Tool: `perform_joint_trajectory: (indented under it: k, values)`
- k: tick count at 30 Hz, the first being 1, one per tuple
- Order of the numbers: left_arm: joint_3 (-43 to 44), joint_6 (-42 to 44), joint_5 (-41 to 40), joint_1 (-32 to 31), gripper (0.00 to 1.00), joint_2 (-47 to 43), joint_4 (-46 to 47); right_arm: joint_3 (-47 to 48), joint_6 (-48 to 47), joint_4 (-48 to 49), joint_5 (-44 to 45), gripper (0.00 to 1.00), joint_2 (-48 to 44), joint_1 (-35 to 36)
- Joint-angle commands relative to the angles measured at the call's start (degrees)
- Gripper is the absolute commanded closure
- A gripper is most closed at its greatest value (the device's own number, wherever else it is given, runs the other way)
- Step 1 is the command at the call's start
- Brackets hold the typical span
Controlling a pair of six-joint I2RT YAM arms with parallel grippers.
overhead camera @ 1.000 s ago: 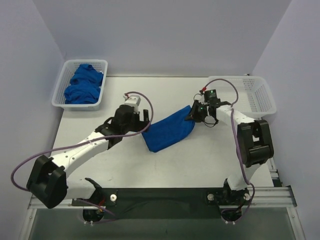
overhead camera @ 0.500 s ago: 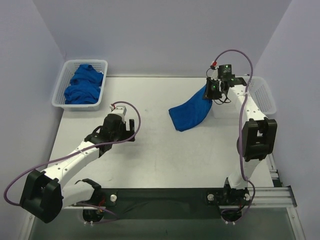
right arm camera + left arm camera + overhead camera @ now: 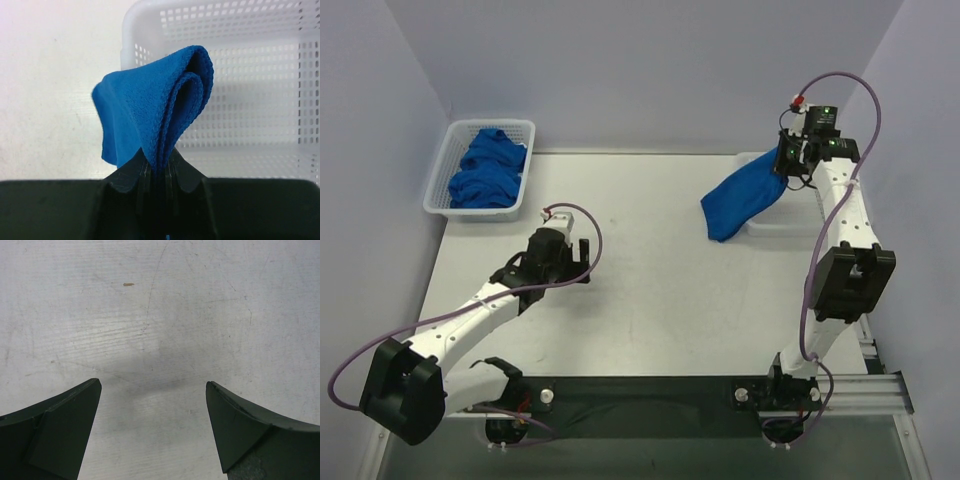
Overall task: Fold and stack the towels
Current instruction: Neatly place the folded towel into the bin
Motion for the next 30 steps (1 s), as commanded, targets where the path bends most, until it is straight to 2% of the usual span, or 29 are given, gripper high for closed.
perform_joint_trajectory:
  k: [1,4,12,30]
  values:
    - [-0.14,0.41,-0.57,-0.56,0.02,0.01,2.70,4.97,-1.06,-0.04,-1.94,1.00,0.65,-0.12]
    - [-0.14,0.41,-0.66,-0.65,0.02,0.00,2.79,8.13,-0.18,0.13,-4.93,1.00,2.58,-0.03]
    - [-0.14,0.32,-1.01,-0.91,0.02,-0.43,2.44,14.55,-0.96,0.13,-2.91,1.00,7.33,-1.00]
    - [-0.14,0.41,-1.27,-1.44,0.03,0.62,2.44,10.78,-16.44,-1.27,3.49,1.00,6.10,-6.71]
